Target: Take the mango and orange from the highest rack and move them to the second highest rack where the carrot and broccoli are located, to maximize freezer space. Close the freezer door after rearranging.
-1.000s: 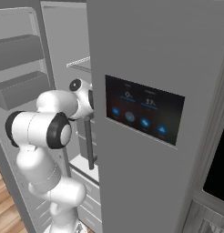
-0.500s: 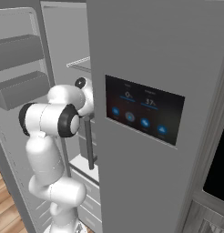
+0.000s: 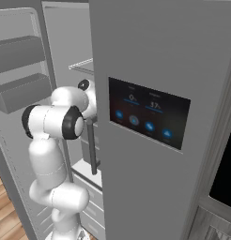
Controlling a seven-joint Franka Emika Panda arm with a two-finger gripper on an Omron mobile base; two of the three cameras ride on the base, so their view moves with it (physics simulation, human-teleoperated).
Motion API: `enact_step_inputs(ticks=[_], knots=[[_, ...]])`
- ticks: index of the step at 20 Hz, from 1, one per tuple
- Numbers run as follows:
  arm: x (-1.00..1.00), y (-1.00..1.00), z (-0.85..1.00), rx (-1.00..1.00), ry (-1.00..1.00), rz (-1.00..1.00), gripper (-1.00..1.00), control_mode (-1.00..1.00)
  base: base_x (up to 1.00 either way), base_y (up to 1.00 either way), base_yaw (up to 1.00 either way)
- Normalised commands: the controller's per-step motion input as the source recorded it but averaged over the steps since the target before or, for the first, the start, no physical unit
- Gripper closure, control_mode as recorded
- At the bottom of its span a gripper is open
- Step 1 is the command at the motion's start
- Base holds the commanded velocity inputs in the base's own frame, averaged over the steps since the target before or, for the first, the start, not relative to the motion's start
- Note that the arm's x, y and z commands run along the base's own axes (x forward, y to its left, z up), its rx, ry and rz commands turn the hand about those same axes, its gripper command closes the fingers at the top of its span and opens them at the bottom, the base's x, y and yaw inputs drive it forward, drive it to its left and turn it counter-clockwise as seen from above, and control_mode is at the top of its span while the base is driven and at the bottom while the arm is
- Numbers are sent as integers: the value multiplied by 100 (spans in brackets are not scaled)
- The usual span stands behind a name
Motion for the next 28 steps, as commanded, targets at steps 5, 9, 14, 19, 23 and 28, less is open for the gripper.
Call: enact_step_inputs(ticks=[5,9,14,19,23,28], knots=[[-18,0,-5,6,0,0,-100,-100,0,0,0],[-29,0,2,7,-1,0,-100,-100,0,0,0],[-17,1,22,4,-7,0,-100,-100,0,0,0],[-20,6,25,1,-7,0,-100,-100,0,0,0],[-37,23,25,4,-11,0,-100,-100,0,0,0],[-36,38,38,13,-6,0,-100,-100,0,0,0]])
